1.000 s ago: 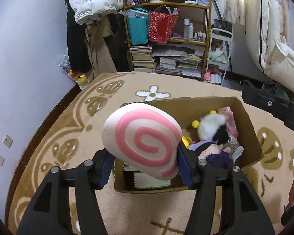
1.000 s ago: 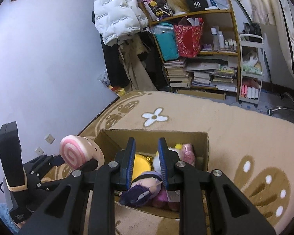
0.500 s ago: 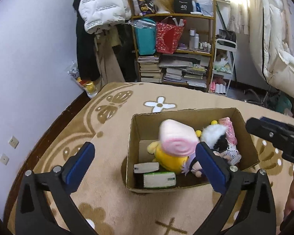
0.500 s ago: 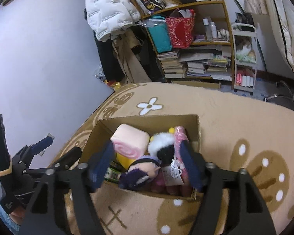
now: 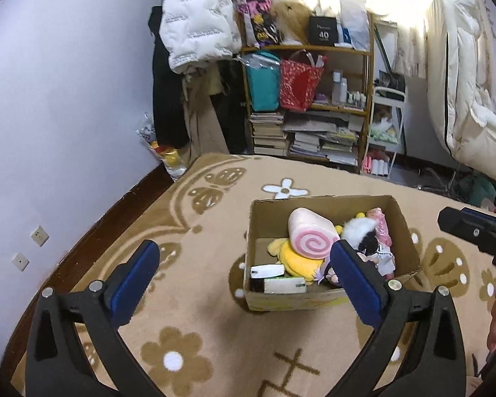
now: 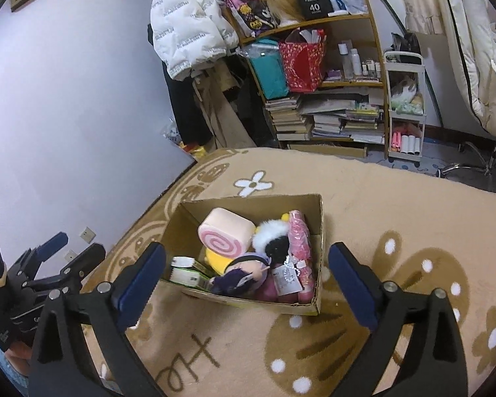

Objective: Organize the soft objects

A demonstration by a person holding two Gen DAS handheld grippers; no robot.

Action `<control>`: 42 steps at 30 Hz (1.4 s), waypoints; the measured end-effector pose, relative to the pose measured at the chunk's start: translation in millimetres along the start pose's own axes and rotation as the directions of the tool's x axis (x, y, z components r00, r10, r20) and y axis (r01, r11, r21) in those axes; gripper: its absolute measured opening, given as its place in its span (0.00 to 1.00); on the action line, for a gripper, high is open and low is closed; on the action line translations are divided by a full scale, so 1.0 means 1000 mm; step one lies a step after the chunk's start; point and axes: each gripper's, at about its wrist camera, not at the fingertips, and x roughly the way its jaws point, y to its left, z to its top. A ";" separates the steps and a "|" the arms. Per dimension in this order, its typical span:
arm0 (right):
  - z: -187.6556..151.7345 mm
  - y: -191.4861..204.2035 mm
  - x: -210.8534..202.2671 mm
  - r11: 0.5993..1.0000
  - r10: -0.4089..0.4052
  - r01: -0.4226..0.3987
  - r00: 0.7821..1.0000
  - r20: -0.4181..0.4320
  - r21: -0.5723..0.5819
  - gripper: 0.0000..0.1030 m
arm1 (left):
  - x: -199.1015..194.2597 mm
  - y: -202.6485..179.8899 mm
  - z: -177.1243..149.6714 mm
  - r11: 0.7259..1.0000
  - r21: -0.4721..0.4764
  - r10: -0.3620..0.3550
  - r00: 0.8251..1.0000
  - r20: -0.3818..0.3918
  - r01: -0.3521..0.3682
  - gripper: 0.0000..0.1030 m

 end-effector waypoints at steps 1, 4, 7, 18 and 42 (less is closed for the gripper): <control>0.001 0.002 -0.005 1.000 0.001 -0.001 1.000 0.008 -0.001 1.00 | -0.004 0.002 0.000 1.000 -0.007 -0.001 1.000 0.001 0.001 0.99; 0.002 0.010 -0.018 1.000 0.006 -0.006 1.000 0.028 -0.007 1.00 | -0.020 0.010 -0.002 1.000 -0.029 0.002 1.000 0.013 -0.002 0.99; 0.000 0.016 -0.032 1.000 0.021 -0.020 0.998 0.051 -0.021 1.00 | -0.038 0.015 -0.002 0.999 -0.038 -0.002 0.999 0.036 0.003 0.99; -0.025 0.035 -0.078 0.997 0.010 0.000 0.992 0.128 -0.079 1.00 | -0.106 0.025 -0.017 0.998 -0.068 -0.003 0.986 0.167 0.015 0.99; -0.105 0.039 -0.099 0.982 -0.011 0.056 0.969 0.245 -0.178 1.00 | -0.124 0.019 -0.080 0.997 -0.056 -0.045 0.970 0.238 0.060 0.99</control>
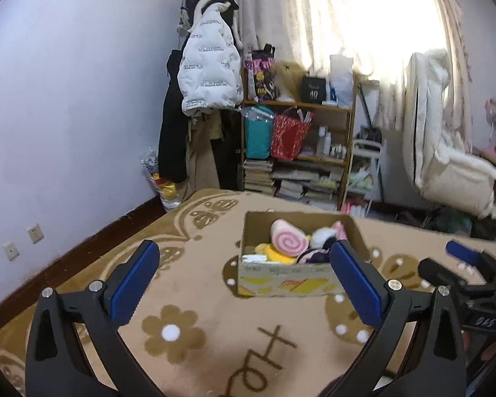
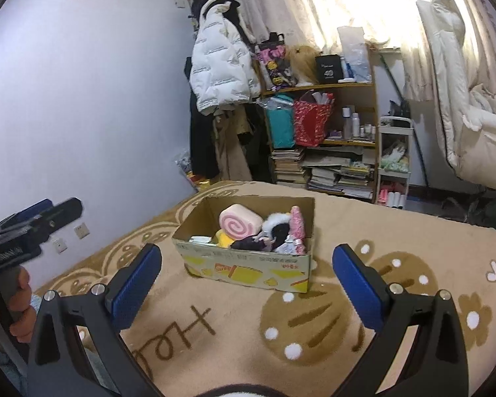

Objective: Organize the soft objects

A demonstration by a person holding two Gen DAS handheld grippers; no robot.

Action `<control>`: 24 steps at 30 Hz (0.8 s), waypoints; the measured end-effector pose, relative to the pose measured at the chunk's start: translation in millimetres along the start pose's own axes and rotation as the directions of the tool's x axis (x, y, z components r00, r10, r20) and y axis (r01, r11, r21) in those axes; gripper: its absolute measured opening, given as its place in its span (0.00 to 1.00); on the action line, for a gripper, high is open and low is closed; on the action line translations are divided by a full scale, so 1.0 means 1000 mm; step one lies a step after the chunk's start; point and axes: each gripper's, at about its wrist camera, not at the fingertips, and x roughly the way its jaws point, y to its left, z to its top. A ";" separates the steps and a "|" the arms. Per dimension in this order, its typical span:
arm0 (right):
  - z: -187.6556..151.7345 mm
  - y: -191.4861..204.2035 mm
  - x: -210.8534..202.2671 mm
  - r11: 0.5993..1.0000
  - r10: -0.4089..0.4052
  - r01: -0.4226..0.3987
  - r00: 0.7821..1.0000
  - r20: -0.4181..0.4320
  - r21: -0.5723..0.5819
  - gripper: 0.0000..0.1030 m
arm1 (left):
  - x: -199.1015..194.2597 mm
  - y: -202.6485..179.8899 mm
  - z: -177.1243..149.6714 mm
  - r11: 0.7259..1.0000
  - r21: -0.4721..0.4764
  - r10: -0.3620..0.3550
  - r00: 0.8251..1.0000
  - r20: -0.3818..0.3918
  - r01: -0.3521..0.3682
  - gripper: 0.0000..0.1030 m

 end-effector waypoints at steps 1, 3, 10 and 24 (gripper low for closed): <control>0.000 0.000 0.001 1.000 -0.001 0.001 1.000 0.000 -0.003 1.00 | 0.000 -0.001 -0.001 1.000 0.005 -0.001 1.000 -0.001 0.001 0.99; -0.001 0.000 0.002 1.000 -0.011 0.011 1.000 0.003 -0.010 1.00 | 0.002 -0.001 -0.004 1.000 0.005 -0.013 1.000 -0.008 0.013 0.99; -0.007 -0.013 0.006 0.998 -0.048 0.049 0.999 -0.020 0.047 1.00 | 0.018 -0.004 -0.014 1.000 0.022 -0.009 0.997 -0.071 0.011 0.99; -0.012 -0.022 0.016 0.994 -0.094 0.097 0.993 -0.064 0.053 1.00 | 0.039 -0.024 -0.022 0.995 0.090 -0.026 0.991 -0.129 0.038 0.99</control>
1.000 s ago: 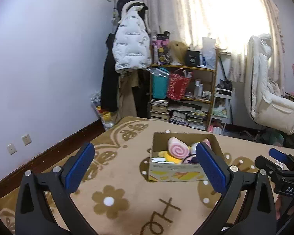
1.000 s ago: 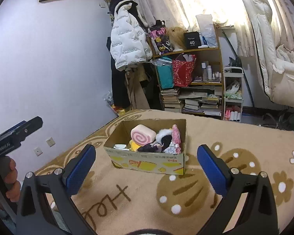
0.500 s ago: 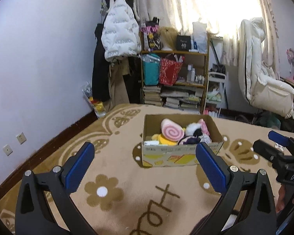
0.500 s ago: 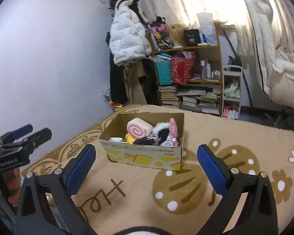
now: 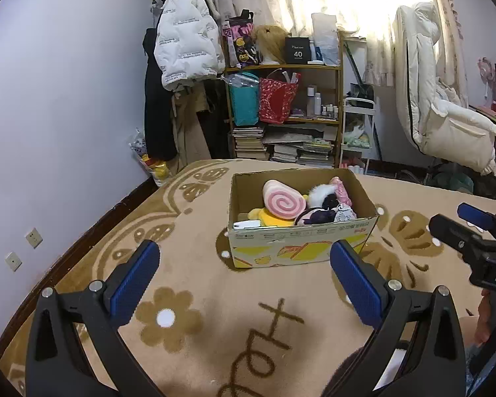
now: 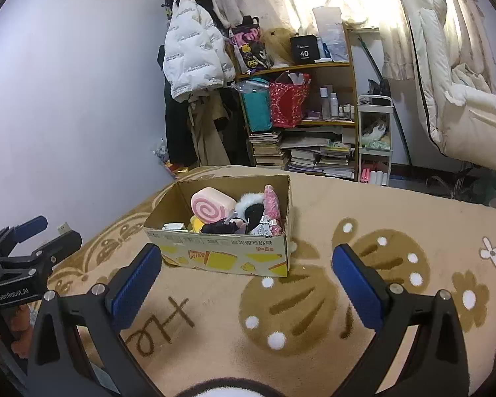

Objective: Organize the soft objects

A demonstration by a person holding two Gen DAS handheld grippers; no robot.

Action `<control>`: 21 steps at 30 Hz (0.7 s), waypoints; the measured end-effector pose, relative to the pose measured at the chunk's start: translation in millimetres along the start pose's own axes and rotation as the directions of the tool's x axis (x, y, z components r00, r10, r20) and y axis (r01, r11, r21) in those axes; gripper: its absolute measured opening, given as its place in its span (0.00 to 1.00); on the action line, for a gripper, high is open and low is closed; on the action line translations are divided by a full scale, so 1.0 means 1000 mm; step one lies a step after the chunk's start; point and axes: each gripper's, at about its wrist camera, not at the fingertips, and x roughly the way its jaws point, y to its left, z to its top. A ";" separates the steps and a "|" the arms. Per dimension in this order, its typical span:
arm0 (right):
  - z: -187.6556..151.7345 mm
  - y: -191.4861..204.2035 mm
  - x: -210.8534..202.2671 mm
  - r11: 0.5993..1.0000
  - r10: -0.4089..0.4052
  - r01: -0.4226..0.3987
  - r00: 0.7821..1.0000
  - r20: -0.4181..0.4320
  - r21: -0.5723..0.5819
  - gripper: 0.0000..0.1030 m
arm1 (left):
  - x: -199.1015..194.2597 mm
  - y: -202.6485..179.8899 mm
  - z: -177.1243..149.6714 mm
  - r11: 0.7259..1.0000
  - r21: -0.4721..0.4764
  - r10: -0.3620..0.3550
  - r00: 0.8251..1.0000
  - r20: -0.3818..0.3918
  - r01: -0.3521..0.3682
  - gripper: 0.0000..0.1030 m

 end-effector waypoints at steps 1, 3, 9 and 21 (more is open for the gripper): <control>0.000 0.001 0.000 1.000 -0.002 0.002 1.000 -0.002 -0.004 1.00 | 0.000 0.000 0.000 1.000 -0.001 -0.003 1.000 0.000 0.003 0.99; -0.001 0.003 -0.001 1.000 -0.012 0.012 1.000 -0.001 -0.008 1.00 | 0.002 0.000 0.001 1.000 -0.003 -0.004 1.000 -0.003 0.004 0.99; -0.002 0.011 0.001 0.998 -0.016 0.016 1.000 -0.006 -0.053 1.00 | 0.001 0.000 0.000 1.000 -0.006 0.008 1.000 0.001 -0.008 0.99; -0.006 0.017 0.002 0.997 -0.014 0.012 1.000 -0.024 -0.082 1.00 | 0.000 -0.002 0.000 1.000 -0.006 0.017 1.000 -0.007 -0.017 0.99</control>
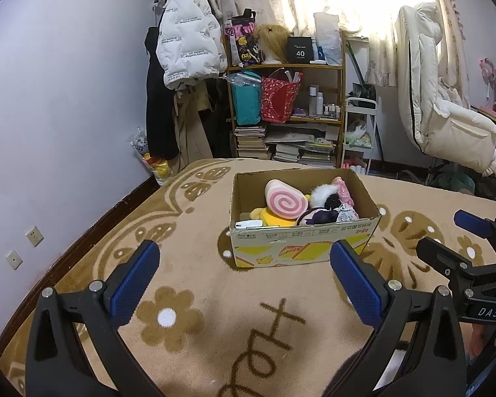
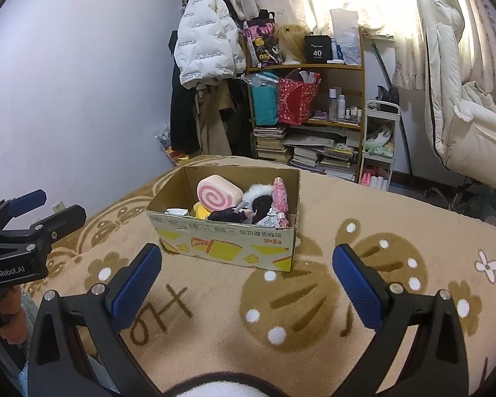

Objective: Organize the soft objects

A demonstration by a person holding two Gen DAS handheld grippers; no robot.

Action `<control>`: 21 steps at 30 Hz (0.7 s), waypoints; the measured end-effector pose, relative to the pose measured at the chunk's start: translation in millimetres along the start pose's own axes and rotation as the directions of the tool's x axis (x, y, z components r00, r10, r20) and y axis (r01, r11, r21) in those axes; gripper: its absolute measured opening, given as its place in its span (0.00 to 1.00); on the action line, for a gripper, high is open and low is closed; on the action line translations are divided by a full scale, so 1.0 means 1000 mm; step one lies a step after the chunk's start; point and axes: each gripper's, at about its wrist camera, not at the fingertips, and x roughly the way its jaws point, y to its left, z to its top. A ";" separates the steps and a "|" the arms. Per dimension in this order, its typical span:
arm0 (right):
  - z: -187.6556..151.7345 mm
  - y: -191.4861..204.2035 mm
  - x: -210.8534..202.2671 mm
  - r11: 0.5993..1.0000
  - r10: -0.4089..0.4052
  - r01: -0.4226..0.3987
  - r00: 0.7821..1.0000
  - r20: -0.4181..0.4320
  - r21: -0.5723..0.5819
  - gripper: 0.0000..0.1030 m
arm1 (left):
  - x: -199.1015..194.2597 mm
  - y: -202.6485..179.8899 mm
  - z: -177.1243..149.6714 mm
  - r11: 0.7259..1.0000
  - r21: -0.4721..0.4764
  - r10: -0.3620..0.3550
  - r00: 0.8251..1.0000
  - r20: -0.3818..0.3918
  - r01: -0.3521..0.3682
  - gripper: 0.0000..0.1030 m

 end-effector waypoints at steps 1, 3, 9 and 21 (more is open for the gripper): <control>0.000 0.000 0.000 1.000 0.001 -0.001 1.000 0.001 0.000 1.00 | 0.000 0.000 0.000 1.000 -0.001 0.003 1.000 -0.001 -0.003 0.99; 0.000 0.000 0.000 1.000 0.000 0.000 1.000 0.001 0.001 1.00 | 0.001 -0.001 0.002 1.000 0.000 0.008 1.000 -0.003 -0.008 0.99; -0.002 0.001 0.000 1.000 -0.007 0.007 1.000 0.001 0.009 1.00 | 0.002 -0.001 0.003 1.000 -0.001 0.009 1.000 -0.007 -0.009 0.99; -0.003 -0.001 0.002 1.000 -0.012 0.013 1.000 -0.005 0.028 1.00 | 0.004 0.000 0.001 1.000 0.003 0.023 1.000 -0.014 -0.023 0.99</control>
